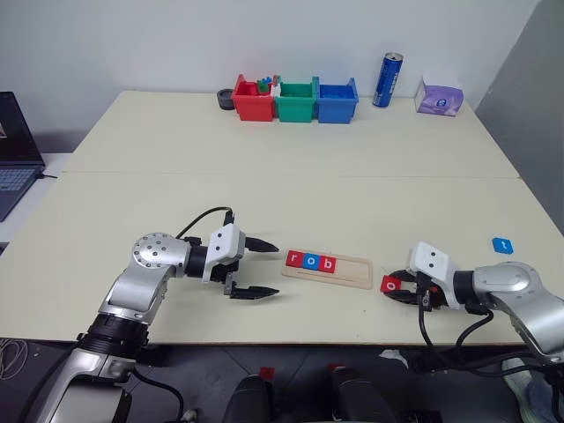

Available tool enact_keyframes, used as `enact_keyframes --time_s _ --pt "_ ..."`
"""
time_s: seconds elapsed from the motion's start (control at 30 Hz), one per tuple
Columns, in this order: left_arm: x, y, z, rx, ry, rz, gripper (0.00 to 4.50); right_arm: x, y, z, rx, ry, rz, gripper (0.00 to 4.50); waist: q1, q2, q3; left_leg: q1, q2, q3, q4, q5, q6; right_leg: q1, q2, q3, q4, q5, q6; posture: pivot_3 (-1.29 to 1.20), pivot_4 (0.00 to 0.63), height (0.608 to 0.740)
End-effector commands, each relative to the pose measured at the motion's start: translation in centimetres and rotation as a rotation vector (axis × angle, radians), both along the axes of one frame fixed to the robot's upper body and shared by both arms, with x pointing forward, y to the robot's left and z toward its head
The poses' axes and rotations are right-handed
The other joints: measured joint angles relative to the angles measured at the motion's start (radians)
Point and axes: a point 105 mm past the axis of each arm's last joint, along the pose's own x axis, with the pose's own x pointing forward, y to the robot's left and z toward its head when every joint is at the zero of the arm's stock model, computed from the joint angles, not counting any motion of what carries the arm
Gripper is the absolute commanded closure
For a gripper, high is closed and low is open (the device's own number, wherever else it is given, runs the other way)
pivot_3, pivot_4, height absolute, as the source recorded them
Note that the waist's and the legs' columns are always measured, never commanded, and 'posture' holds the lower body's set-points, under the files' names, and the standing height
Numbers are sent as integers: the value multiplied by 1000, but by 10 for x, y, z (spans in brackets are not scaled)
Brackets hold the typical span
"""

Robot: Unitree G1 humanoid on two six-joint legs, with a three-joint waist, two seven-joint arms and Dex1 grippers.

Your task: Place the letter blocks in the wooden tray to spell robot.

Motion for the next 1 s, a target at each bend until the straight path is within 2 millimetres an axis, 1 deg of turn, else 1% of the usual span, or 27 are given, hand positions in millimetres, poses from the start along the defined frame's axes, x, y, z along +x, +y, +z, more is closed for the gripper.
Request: enact_keyframes --time_s 0.03,0.53,0.7,0.8,1.0 --pt "-1 -3 7 -13 -37 -11 0 3 2 7 -11 -31 40 3049 0 0 0 0 0 0 0 0 0 0 0 0 0 0 0 0 150 740" --pt "0 -3 8 -13 -43 -10 0 5 2 2 -34 -38 60 3049 -1 0 0 0 0 0 0 0 0 0 0 0 0 0 1 0 150 740" --pt "0 -3 9 -13 -47 -12 0 6 1 1 -29 -35 37 3049 -1 0 0 0 0 0 0 0 0 0 0 0 0 0 1 0 150 740" --pt "0 -3 9 -12 -49 -12 0 11 -1 2 7 -27 -34 3049 -1 0 0 1 0 0 0 0 0 0 0 0 0 0 1 0 150 740" --pt "0 -3 9 -13 -51 -11 0 15 -13 2 92 -8 -263 3049 0 -1 0 1 0 -1 0 0 0 0 1 0 1 0 0 0 150 740"
